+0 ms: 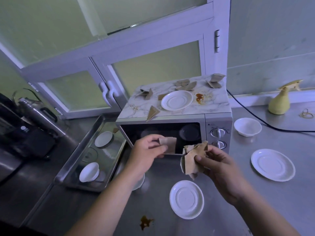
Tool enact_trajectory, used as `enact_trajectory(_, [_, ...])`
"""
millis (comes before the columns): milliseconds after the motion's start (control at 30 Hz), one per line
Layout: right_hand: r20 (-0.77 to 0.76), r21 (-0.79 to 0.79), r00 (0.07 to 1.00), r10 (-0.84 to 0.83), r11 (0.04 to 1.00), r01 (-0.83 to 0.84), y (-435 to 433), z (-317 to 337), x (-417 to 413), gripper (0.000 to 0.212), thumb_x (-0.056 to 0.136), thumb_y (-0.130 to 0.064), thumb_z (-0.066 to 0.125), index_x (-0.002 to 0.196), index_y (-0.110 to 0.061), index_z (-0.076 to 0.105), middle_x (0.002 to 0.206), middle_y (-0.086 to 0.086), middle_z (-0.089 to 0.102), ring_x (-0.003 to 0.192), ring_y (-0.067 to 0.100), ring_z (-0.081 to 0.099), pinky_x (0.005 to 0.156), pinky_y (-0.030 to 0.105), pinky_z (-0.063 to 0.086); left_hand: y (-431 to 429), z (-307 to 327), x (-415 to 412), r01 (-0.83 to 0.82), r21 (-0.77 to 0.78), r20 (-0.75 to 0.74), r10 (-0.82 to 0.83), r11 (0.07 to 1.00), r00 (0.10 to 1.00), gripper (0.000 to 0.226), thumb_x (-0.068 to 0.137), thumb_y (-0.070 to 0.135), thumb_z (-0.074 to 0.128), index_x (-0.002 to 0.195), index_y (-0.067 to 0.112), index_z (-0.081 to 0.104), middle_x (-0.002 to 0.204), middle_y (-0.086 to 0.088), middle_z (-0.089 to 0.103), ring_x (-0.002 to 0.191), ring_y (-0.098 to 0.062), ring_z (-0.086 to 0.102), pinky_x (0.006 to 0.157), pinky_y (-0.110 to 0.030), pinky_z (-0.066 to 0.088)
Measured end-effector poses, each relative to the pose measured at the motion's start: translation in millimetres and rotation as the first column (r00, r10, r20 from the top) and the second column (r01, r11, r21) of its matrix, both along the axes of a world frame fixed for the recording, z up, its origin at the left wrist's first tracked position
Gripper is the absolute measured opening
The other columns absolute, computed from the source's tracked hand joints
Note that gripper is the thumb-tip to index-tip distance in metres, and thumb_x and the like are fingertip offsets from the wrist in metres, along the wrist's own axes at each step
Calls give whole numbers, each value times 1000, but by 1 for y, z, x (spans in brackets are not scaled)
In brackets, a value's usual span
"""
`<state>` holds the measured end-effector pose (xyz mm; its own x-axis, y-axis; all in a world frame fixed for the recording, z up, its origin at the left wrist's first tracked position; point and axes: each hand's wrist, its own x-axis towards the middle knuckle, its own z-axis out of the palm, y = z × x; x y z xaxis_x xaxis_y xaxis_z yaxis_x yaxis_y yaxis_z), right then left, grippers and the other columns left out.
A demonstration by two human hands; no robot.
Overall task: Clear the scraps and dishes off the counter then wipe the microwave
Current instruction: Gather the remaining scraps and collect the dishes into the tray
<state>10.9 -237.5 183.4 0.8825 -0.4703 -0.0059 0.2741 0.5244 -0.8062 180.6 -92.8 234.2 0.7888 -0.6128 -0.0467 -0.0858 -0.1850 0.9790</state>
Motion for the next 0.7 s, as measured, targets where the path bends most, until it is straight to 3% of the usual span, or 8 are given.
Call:
enact_trajectory(200, [27,-72,999,-24,997,26,11,2,8,13,81,-5,69,93,-3,71,102,24,72,82,33,67,70,42,57,1,10,-35,191,19,-41,-190,981,981,31,83,-7,72,89,21,80,93,-9,78,84,-14,71,75,-20,53])
enact_trajectory(367, [52,-74,998,-43,996,47,14,-5,3,13,86,-2,66,95,7,65,104,30,71,91,38,69,81,39,58,2,13,-27,364,110,-154,-346,925,925,30,83,-7,70,102,14,79,101,-10,77,93,-16,70,86,-24,54])
enact_trajectory(500, [29,-18,997,-68,997,69,13,-7,-5,20,82,-6,70,100,2,69,100,31,69,76,34,64,62,40,54,0,14,-9,514,50,-262,-485,856,834,31,80,16,78,111,16,76,111,-11,74,103,-19,68,93,-30,53])
enact_trajectory(533, [9,-6,996,-93,996,93,12,-8,-8,24,79,-8,72,102,0,70,98,29,70,74,32,64,58,38,52,-3,15,0,476,63,-196,-456,877,868,31,79,20,79,110,19,76,111,-7,75,103,-18,69,92,-30,54])
enact_trajectory(600, [-43,21,989,-143,989,144,8,-9,-15,30,73,-13,75,102,-8,75,97,22,73,73,28,66,53,33,51,-12,16,25,261,164,75,-276,951,958,27,78,20,81,104,28,76,109,2,75,102,-12,70,94,-32,54])
enact_trajectory(633, [-59,30,986,-157,987,159,6,-10,-20,31,73,-14,75,103,-11,75,98,19,74,74,26,67,52,31,51,-17,16,40,108,228,240,-164,968,957,28,79,17,81,103,31,75,110,6,74,104,-10,68,96,-32,53])
enact_trajectory(700, [-69,25,983,-167,985,170,2,-12,-30,28,76,-13,72,104,-10,76,100,17,75,74,23,66,53,30,49,-28,16,71,-115,337,517,-82,934,852,38,82,12,78,115,28,68,123,5,67,116,-14,61,101,-29,46])
